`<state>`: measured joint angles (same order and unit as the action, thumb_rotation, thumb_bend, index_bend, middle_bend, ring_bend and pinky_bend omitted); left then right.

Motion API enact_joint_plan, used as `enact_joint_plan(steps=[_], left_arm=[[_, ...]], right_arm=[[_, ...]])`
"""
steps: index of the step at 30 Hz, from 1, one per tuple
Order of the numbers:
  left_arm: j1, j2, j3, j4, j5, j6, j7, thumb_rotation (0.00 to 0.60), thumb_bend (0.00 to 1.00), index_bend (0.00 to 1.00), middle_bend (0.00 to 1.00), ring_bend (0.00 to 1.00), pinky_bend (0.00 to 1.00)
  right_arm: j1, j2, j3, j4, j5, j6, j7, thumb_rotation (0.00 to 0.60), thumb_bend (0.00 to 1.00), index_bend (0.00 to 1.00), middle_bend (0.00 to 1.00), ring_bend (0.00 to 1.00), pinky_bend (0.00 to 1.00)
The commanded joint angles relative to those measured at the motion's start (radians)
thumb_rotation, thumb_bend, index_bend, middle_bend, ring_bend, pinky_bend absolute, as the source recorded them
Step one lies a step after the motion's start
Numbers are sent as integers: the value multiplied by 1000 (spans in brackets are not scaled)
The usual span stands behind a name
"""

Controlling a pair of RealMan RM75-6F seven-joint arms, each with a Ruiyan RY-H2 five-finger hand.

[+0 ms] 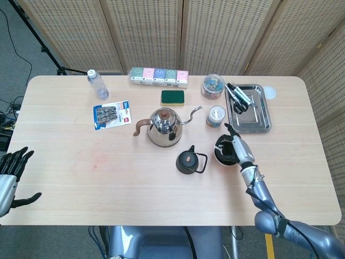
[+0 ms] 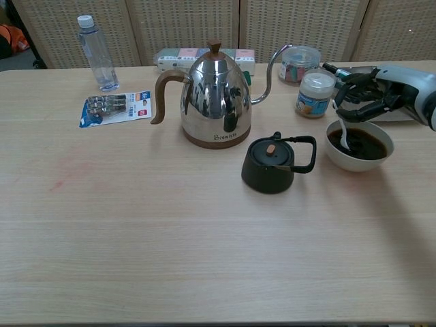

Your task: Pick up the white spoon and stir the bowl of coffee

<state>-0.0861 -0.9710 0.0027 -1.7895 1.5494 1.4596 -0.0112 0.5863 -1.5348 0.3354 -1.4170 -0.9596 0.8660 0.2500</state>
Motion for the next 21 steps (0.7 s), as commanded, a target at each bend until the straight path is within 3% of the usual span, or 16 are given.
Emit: enact_joint_plan(steps=[1, 10, 21], left_arm=[[-1, -3, -1, -2, -3, -3, 7, 600, 0, 0, 0, 0, 0], [-6, -13, 1, -7, -6, -13, 37, 600, 0, 0, 0, 0, 0], [-11, -22, 1, -13, -12, -24, 64, 600, 0, 0, 0, 0, 0]], right_arm=[[-3, 8, 9, 15, 4, -1, 14, 600, 556, 558, 0, 0, 0], [-49, 75, -4, -9, -25, 16, 44, 600, 558, 558, 0, 0, 0], [-105, 146, -51, -119, -92, 40, 66, 600, 561, 557, 0, 0, 0]])
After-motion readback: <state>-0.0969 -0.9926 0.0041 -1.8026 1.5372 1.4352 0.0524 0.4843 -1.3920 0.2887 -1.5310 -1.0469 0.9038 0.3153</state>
